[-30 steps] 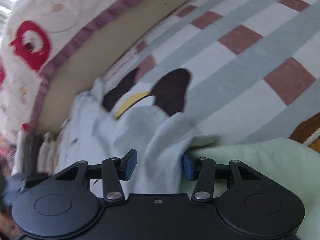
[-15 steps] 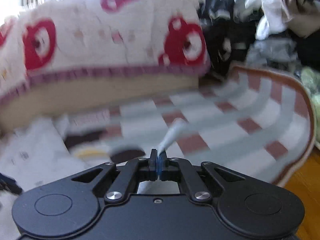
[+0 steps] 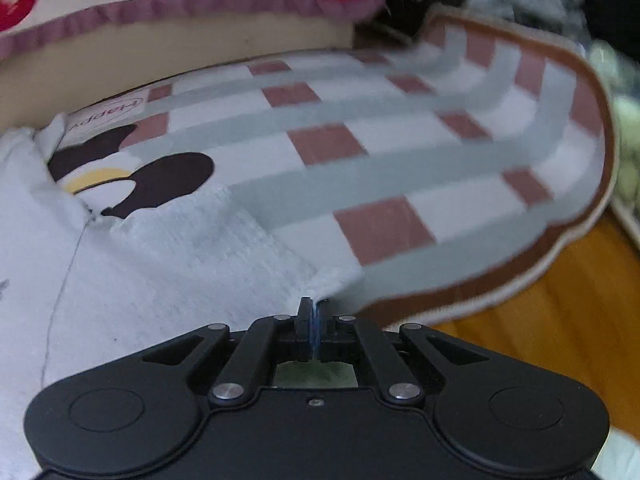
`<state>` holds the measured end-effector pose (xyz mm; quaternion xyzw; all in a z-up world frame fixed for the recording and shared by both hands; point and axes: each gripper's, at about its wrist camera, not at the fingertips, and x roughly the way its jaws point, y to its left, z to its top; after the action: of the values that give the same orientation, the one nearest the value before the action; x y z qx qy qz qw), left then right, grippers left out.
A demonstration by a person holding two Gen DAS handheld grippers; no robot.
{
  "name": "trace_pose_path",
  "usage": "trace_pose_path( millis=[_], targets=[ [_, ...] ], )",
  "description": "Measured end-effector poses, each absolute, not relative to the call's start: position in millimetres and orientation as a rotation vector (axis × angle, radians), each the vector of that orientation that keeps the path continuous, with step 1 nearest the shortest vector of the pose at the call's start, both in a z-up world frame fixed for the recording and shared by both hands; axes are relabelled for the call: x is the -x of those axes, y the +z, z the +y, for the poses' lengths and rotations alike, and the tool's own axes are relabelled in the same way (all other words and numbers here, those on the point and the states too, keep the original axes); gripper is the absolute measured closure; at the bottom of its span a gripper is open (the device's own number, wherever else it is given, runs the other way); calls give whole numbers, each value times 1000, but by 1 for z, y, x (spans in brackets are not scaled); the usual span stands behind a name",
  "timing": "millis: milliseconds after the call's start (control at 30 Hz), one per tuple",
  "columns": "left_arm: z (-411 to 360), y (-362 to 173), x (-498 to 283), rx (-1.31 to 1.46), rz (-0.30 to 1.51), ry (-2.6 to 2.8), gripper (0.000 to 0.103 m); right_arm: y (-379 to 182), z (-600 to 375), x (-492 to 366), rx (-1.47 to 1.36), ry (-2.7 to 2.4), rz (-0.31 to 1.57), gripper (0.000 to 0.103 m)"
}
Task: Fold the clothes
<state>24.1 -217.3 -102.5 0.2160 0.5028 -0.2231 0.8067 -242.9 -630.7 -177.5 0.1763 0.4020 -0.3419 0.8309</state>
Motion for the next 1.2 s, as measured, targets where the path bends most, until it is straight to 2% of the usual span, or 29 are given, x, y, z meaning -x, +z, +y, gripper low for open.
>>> trace_pose_path(
  millis=[33,100,267,433,467,533,633,767,900,967,1000,1033,1067,1200],
  targets=[
    [-199,-100,-30,-454,1080,-439,56,-173,-631,244,-366,-770,850,99],
    [-162,-98,-38,-414,1104,-382,47,-163,-631,246,-350,-858,841,83],
    [-77,-109,-57,-214,1233,-266,44,-112,-604,229,-437,-594,684,81],
    [-37,-133,-63,-41,1324,-253,44,-74,-511,127,-386,35,776,72],
    [-38,-138,-60,-38,1336,-261,44,-73,-484,105,-358,147,815,68],
    [-41,-148,-58,-36,1359,-282,44,-72,-430,63,-300,369,887,68],
    [-43,-160,-62,-31,1390,-314,37,-84,-350,17,-164,586,981,65],
    [-34,-171,-72,29,1408,-311,34,-101,-282,-10,18,655,1025,65],
    [-20,-190,-82,296,1481,-355,34,-115,-245,-17,86,724,1021,65],
    [-21,-194,-83,362,1477,-377,41,-123,-236,-11,124,736,1004,66],
    [-24,-191,-82,332,1438,-394,55,-126,-235,-9,142,722,1005,66],
    [-27,-187,-79,327,1409,-412,94,-128,-235,-9,145,710,1005,65],
    [-30,-183,-75,335,1387,-431,99,-130,-236,-8,146,699,1006,65],
    [-41,-169,-61,378,1298,-520,100,-128,-247,-8,84,635,999,65]
  ],
)
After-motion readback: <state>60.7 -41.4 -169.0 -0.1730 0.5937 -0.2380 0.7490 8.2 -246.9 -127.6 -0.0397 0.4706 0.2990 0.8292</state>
